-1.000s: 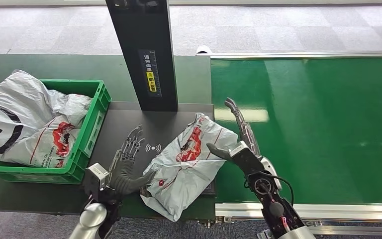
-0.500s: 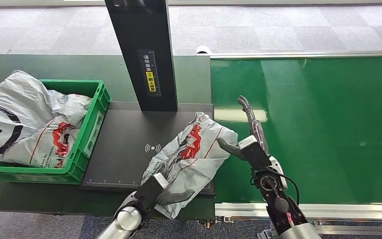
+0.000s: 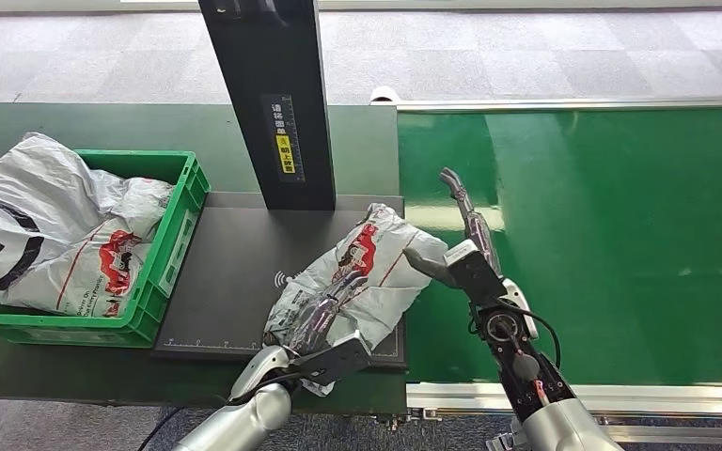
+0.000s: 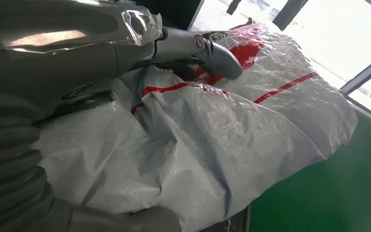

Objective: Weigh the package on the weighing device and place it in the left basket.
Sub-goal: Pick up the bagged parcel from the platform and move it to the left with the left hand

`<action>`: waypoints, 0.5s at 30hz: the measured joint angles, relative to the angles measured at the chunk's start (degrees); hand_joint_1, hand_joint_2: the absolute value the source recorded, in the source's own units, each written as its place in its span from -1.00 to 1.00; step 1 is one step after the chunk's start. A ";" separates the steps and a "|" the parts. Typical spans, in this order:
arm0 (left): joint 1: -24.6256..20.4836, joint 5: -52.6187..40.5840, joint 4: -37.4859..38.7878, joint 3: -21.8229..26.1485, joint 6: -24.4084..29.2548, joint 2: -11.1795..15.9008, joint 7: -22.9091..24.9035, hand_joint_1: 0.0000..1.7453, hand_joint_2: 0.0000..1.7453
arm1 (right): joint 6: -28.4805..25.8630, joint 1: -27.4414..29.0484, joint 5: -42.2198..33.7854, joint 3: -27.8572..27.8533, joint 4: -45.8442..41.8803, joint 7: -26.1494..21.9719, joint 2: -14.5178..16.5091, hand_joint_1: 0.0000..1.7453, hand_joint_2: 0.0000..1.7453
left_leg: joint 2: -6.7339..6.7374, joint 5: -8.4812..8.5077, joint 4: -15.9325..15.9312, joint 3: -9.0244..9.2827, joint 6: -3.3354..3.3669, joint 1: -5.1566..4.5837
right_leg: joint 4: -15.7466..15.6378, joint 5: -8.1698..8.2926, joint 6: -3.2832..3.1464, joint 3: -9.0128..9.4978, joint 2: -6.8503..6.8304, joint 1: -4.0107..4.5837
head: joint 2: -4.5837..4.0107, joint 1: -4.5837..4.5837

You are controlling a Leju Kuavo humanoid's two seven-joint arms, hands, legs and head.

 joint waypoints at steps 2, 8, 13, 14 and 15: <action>-0.60 -1.00 0.67 0.00 -0.53 -0.05 0.55 0.98 1.00 | 0.20 -0.51 -0.01 0.00 0.63 -0.13 0.08 -1.00 1.00 | -0.01 0.00 0.00 0.03 0.00 0.00 | 0.00 0.00 0.00 0.04 0.00 0.00 | 0.00 0.00; -2.20 -3.14 2.37 0.02 -0.76 -0.16 1.22 1.00 1.00 | 0.49 -1.47 -0.11 0.05 2.14 -0.46 0.21 -1.00 1.00 | -0.05 0.00 0.00 0.14 0.00 0.00 | 0.00 0.00 0.00 0.19 -0.01 0.00 | -0.01 0.01; -2.65 -4.49 2.86 0.02 -0.61 -0.22 1.52 1.00 1.00 | 0.68 -1.61 -0.26 0.07 2.88 -0.74 0.21 -1.00 1.00 | -0.05 0.00 0.00 0.17 0.00 0.00 | 0.00 0.00 0.00 0.22 -0.01 -0.01 | -0.01 0.01; -2.70 -4.61 2.91 0.02 -0.60 -0.23 1.57 1.00 1.00 | 0.69 -1.61 -0.26 0.07 2.99 -0.80 0.21 -1.00 1.00 | -0.05 0.00 0.00 0.18 0.00 0.00 | 0.00 0.00 0.00 0.22 -0.01 -0.01 | -0.01 0.01; -2.76 -4.67 2.98 0.02 -0.59 -0.24 1.57 1.00 1.00 | 0.72 -1.62 -0.27 0.07 3.11 -0.84 0.21 -1.00 1.00 | -0.05 0.00 0.00 0.18 0.00 0.00 | 0.00 0.00 0.00 0.22 -0.01 -0.01 | -0.01 0.01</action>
